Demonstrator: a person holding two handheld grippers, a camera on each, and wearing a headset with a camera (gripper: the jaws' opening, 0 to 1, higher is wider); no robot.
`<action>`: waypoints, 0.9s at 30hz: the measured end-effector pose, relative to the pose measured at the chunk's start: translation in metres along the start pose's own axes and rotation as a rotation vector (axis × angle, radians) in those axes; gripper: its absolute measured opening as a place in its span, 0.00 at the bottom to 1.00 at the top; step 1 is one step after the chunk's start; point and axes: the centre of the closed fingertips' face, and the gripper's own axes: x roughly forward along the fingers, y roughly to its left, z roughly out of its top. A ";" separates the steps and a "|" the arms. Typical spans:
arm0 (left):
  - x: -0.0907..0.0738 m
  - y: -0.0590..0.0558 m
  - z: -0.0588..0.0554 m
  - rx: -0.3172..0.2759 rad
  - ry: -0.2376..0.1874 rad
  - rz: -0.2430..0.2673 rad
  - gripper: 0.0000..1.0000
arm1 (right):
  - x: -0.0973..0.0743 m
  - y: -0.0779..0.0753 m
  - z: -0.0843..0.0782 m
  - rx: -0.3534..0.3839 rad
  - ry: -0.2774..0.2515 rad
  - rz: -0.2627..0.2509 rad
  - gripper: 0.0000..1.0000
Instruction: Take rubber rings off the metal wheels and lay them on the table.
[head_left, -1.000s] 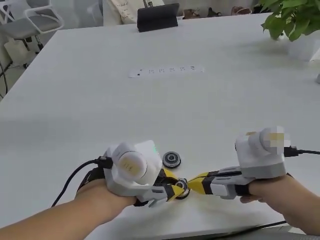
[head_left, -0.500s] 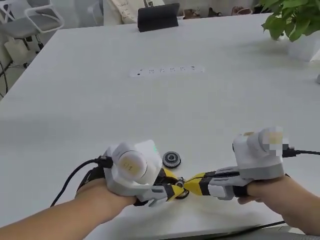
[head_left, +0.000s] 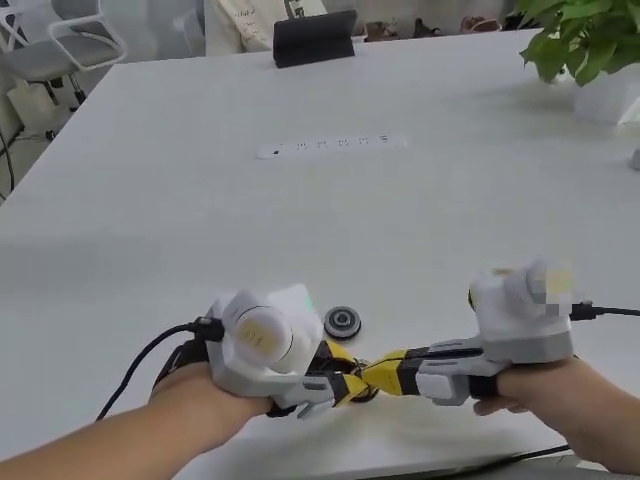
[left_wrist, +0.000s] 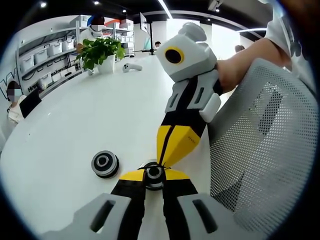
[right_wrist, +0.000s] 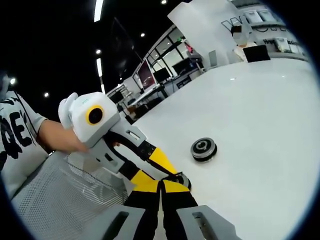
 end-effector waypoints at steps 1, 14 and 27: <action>0.000 0.000 0.000 0.000 -0.002 -0.002 0.07 | 0.000 0.001 0.000 0.009 -0.006 0.006 0.00; 0.000 0.000 0.000 0.000 -0.007 -0.001 0.07 | -0.005 -0.017 -0.003 0.040 -0.007 -0.073 0.00; -0.003 -0.002 0.000 -0.014 -0.004 -0.026 0.11 | -0.005 -0.019 -0.003 0.036 -0.007 -0.079 0.00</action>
